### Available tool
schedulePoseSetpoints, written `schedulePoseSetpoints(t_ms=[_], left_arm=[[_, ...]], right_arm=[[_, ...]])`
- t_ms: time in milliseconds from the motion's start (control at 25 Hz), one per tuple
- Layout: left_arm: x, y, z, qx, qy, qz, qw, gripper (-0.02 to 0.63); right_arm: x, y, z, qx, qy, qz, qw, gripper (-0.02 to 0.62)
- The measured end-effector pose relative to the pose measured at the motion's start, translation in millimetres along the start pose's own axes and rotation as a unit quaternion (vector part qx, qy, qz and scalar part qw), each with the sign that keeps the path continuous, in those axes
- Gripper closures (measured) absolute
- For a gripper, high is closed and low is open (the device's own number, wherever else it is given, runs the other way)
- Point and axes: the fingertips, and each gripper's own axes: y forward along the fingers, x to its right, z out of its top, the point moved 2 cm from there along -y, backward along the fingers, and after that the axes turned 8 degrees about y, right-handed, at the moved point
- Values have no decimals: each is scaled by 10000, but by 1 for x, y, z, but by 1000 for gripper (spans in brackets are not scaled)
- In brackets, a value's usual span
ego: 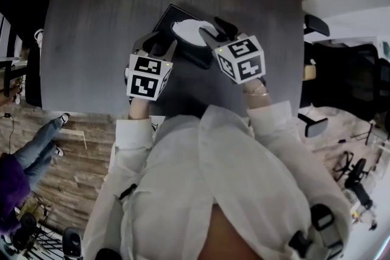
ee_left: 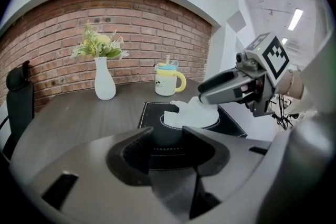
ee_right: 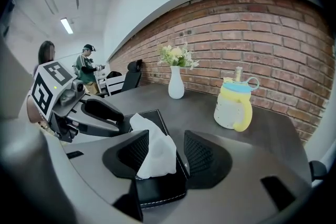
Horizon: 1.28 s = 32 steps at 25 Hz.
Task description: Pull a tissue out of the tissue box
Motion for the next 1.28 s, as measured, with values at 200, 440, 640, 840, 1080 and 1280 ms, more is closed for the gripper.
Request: schedulePoseSetpoints(t_ms=[200,440,640,840,1080,1280], left_arm=[[-4,4,1,12,44,109,9999,454],[-3,4,-1,50,57,205,9998,454],[-5,6,-2,135,43,236,9996,454],[-4,5,-2,144,60,250,9996,454],[-3,3,-4,136,100,216,9996,454],[-2,3,-4,118,125,252,9995,454]], right_arm=[[-2,13,-6,-324,-107,276,9990,407],[-5,20,-13,-464,-380,292,9978,407],[-11,21,-13,-507,-644,397,9958,442],[-19,15,-16,-558,-827,427,9941,559],[-28,5,-9,-419,-690,545,9952,581],[-27,-3,-6,-283,-543,450,9971,584]])
